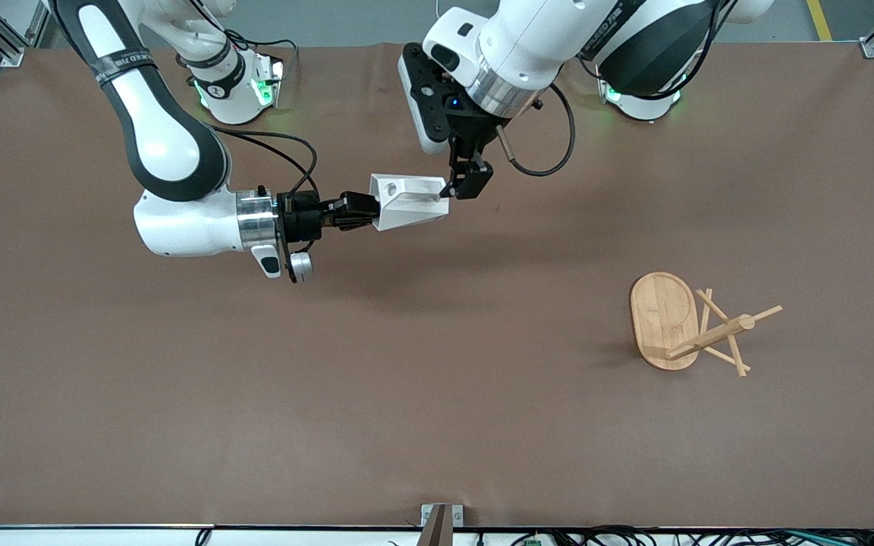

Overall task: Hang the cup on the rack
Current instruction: 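Grasp the cup with the left gripper beside the right gripper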

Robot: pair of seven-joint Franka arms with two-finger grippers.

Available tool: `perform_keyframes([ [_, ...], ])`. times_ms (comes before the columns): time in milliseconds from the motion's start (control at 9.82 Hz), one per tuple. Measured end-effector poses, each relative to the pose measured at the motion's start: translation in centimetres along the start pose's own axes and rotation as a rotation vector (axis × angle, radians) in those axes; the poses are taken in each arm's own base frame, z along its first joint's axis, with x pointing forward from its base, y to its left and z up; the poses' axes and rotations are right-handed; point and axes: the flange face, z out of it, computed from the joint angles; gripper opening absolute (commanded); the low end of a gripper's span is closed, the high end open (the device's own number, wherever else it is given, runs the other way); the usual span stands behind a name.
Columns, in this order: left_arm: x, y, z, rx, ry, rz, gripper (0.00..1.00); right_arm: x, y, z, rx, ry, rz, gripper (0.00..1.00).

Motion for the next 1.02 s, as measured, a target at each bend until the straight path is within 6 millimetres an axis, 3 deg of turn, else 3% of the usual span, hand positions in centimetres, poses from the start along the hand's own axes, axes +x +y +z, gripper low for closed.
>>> perform_keyframes([
  [305, -0.1, -1.1, 2.0, -0.013, -0.005, 0.037, 1.0, 0.0, 0.0, 0.1, 0.0, -0.001, -0.002, 0.02],
  [1018, -0.7, -1.4, 3.6, -0.051, -0.049, 0.116, 1.0, -0.1, -0.1, 0.2, 0.0, -0.004, -0.005, 0.02],
])
